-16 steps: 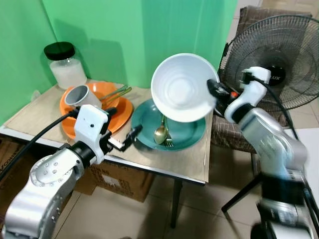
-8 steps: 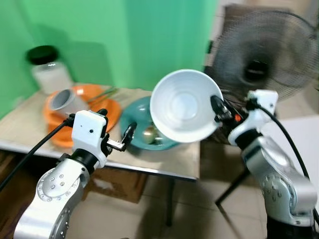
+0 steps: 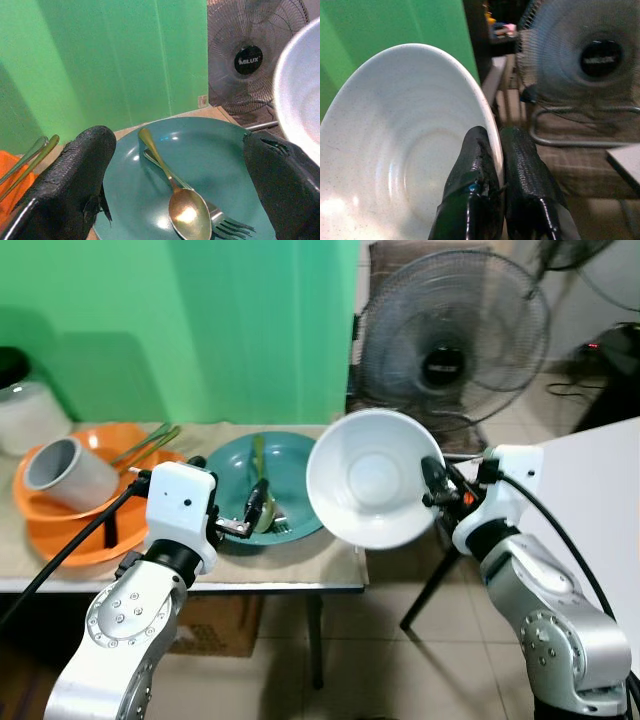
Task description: Setting the table
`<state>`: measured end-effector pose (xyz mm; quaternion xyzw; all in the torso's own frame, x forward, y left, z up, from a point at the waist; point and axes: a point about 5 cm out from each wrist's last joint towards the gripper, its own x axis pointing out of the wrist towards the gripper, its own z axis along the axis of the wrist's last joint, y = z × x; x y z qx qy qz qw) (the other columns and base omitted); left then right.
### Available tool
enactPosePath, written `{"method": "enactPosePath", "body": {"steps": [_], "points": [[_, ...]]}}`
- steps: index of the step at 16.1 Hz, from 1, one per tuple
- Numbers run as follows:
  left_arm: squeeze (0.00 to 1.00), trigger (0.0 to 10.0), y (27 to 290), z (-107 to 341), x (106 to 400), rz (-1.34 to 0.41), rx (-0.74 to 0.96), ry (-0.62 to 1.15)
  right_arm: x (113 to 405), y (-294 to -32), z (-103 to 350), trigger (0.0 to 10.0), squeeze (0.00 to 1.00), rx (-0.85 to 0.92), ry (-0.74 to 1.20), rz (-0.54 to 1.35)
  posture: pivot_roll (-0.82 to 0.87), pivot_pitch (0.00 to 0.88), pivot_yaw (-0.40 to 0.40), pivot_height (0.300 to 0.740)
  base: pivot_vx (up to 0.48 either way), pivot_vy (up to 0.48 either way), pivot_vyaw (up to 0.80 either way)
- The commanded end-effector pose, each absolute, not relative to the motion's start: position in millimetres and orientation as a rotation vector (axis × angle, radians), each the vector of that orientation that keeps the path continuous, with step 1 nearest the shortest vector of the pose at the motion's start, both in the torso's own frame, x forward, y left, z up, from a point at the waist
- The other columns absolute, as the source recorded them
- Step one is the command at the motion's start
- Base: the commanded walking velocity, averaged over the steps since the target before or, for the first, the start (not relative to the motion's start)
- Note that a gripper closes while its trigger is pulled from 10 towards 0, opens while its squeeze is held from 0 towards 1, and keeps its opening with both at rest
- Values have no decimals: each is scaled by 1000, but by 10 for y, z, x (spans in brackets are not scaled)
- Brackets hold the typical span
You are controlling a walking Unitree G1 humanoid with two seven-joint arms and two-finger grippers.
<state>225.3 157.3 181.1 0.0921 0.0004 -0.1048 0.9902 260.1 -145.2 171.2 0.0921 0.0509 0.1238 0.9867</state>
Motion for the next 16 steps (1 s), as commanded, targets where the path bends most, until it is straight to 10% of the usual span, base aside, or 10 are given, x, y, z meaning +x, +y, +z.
{"method": "enactPosePath", "body": {"steps": [1, 16], "points": [[0, 10000, 1588, 1774, 2258, -185, 188, 15, 2586, -1461, 1810, 10000, 0, 161, 52, 236, -60, 0, -3, 740, 0, 0, -756], [0, 10000, 1613, 1805, 2253, -113, 153, -19, 2658, -1421, 2021, 10000, 0, 263, -91, 164, -50, 0, -28, 740, 0, 0, -761]]}}
